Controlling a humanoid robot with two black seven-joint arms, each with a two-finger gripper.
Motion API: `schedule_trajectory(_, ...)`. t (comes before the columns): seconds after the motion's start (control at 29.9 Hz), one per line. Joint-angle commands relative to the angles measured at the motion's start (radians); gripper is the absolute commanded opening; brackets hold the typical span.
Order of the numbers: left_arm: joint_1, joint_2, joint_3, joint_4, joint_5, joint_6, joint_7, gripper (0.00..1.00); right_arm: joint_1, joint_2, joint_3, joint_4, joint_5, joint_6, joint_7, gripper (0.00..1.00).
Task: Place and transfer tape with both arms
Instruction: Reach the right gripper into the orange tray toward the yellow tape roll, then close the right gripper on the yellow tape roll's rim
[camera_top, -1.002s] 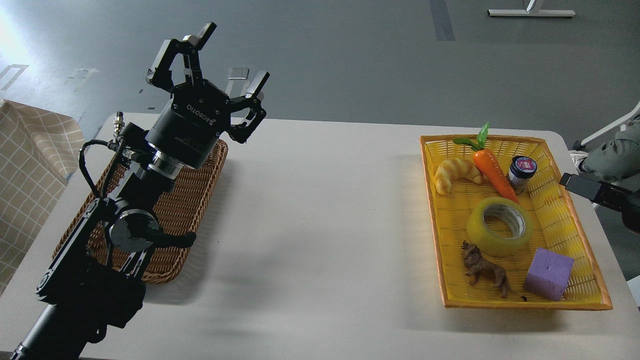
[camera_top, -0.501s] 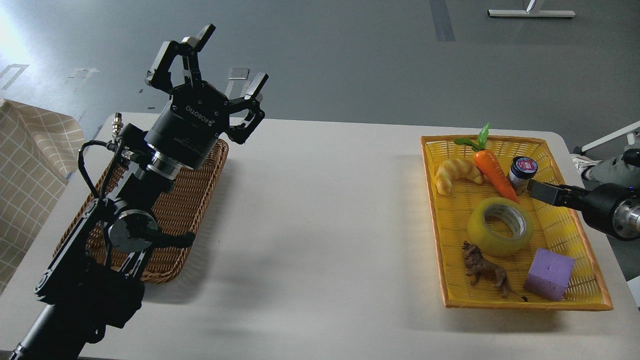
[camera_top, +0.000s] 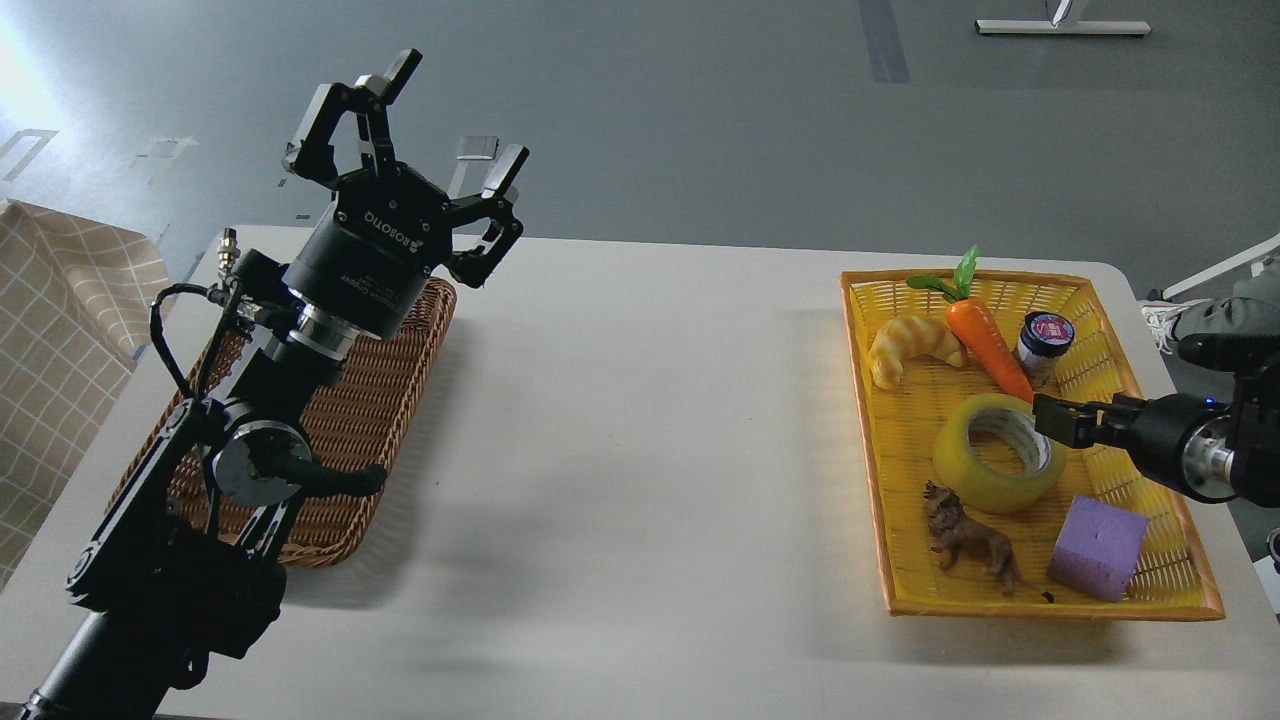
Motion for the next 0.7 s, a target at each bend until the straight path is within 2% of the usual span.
schedule_trajectory(0.0, 0.0, 0.001, 0.001, 0.0, 0.0, -0.001, 0.0, 1.0, -0.001, 0.004, 0.0, -0.002, 0.0, -0.001, 0.0, 0.84)
schedule_trajectory(0.1, 0.0, 0.001, 0.001, -0.002, 0.0, -0.001, 0.0, 1.0, -0.008, 0.01, -0.001, -0.002, 0.0, -0.001, 0.0, 0.79)
schedule_trajectory(0.67, 0.005, -0.003, 0.004, 0.0, 0.0, -0.001, 0.0, 1.0, -0.017, 0.032, -0.032, -0.007, -0.014, -0.001, 0.0, 0.79)
